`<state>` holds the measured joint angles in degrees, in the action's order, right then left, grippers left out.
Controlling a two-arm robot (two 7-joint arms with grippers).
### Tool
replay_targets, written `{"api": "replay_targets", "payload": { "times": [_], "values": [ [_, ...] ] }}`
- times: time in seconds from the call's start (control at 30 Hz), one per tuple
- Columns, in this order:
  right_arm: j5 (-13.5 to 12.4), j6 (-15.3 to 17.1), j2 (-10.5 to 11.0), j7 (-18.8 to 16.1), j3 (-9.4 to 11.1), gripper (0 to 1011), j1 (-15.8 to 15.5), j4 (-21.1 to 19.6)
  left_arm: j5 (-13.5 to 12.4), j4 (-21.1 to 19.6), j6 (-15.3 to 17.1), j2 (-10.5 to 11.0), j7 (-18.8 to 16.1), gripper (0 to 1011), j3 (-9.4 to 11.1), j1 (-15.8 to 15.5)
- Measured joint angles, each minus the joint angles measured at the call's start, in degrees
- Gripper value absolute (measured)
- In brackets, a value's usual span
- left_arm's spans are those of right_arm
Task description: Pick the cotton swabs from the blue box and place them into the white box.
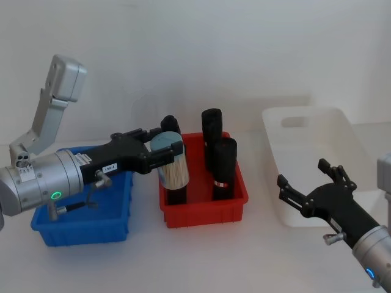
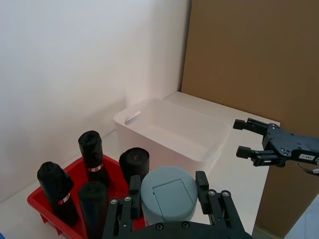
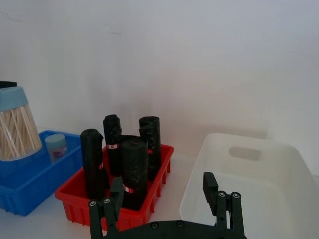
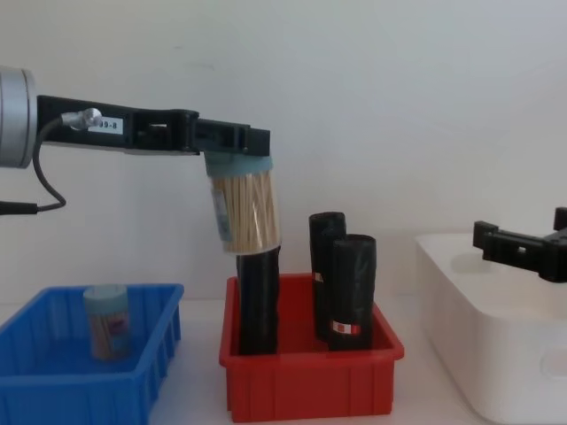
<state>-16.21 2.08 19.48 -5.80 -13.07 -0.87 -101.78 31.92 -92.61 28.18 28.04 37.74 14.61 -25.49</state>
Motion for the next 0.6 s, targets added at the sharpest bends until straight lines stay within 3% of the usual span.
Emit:
{"api": "replay_targets", "payload": {
  "times": [0.6],
  "values": [
    [1.5, 3.5, -0.4, -10.4, -1.7, 1001, 1.7, -2.0, 0.4, -0.4, 0.4, -0.1, 0.9, 669, 0.1, -0.1]
  ]
}}
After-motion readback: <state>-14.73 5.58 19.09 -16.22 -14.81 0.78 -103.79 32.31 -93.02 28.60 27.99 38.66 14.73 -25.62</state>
